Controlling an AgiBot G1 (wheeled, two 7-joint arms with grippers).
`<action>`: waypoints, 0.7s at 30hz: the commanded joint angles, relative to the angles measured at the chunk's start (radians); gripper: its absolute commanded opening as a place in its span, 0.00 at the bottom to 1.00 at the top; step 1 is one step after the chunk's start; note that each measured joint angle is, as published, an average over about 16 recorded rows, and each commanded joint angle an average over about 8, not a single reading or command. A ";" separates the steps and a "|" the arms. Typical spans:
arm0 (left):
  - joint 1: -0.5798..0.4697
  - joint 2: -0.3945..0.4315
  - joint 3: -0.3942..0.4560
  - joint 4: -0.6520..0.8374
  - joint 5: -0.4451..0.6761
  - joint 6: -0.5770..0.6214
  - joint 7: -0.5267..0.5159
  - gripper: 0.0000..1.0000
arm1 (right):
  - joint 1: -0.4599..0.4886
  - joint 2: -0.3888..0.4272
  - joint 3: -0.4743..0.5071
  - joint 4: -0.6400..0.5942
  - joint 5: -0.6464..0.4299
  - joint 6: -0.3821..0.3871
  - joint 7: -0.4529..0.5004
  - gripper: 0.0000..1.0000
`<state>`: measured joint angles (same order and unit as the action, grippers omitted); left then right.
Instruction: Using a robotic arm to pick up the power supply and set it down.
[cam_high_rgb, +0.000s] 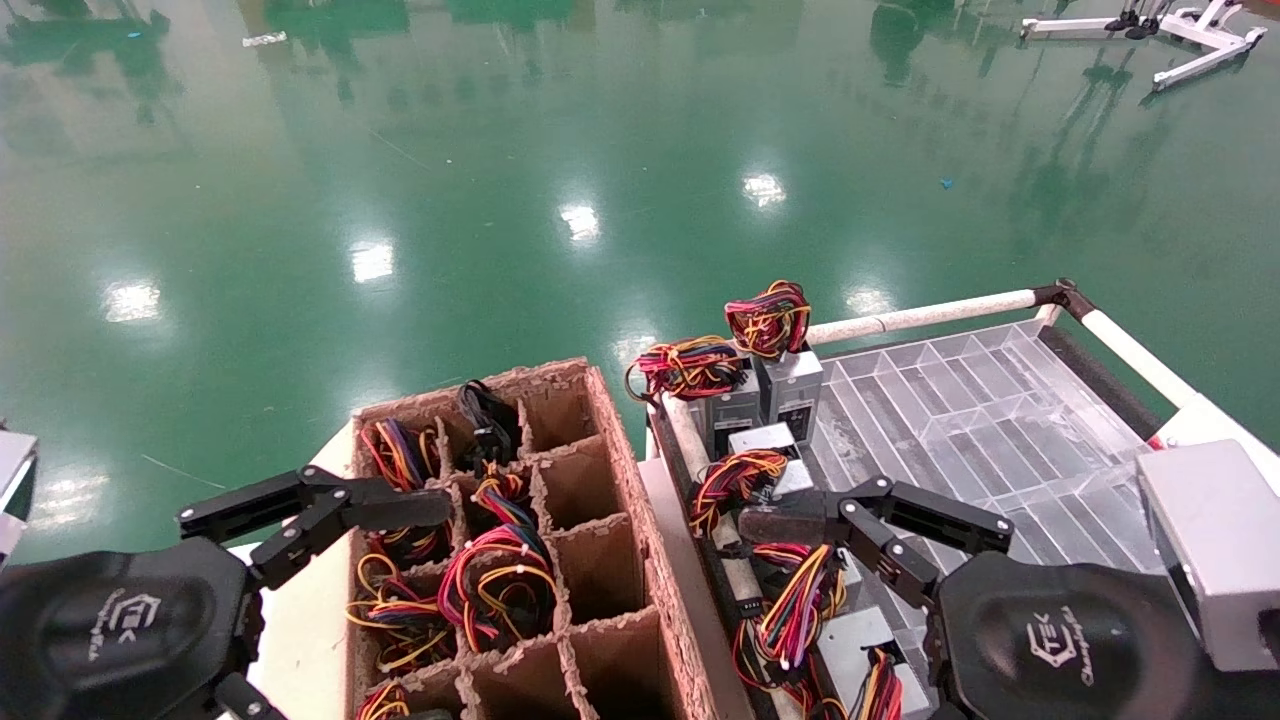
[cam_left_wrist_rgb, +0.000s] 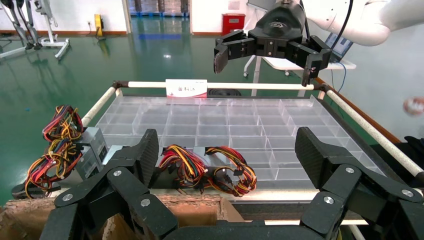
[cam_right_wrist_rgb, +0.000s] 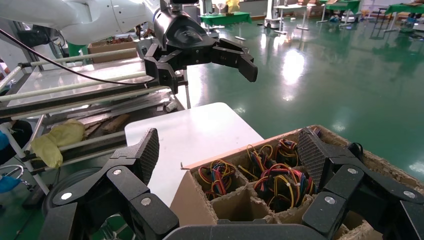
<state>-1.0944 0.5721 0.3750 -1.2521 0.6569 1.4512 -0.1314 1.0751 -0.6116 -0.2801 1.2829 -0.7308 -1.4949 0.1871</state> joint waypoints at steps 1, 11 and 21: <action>0.000 0.000 0.000 0.000 0.000 0.000 0.000 0.00 | 0.000 0.000 0.000 0.000 0.000 0.000 0.000 1.00; 0.000 0.000 0.000 0.000 0.000 0.000 0.000 0.00 | 0.000 0.000 0.000 0.000 0.000 0.000 0.000 1.00; 0.000 0.000 0.000 0.000 0.000 0.000 0.000 0.00 | -0.001 0.002 -0.001 -0.002 -0.004 0.002 0.000 1.00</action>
<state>-1.0944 0.5721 0.3749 -1.2521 0.6569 1.4512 -0.1314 1.0729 -0.6125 -0.2853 1.2727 -0.7463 -1.4861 0.1861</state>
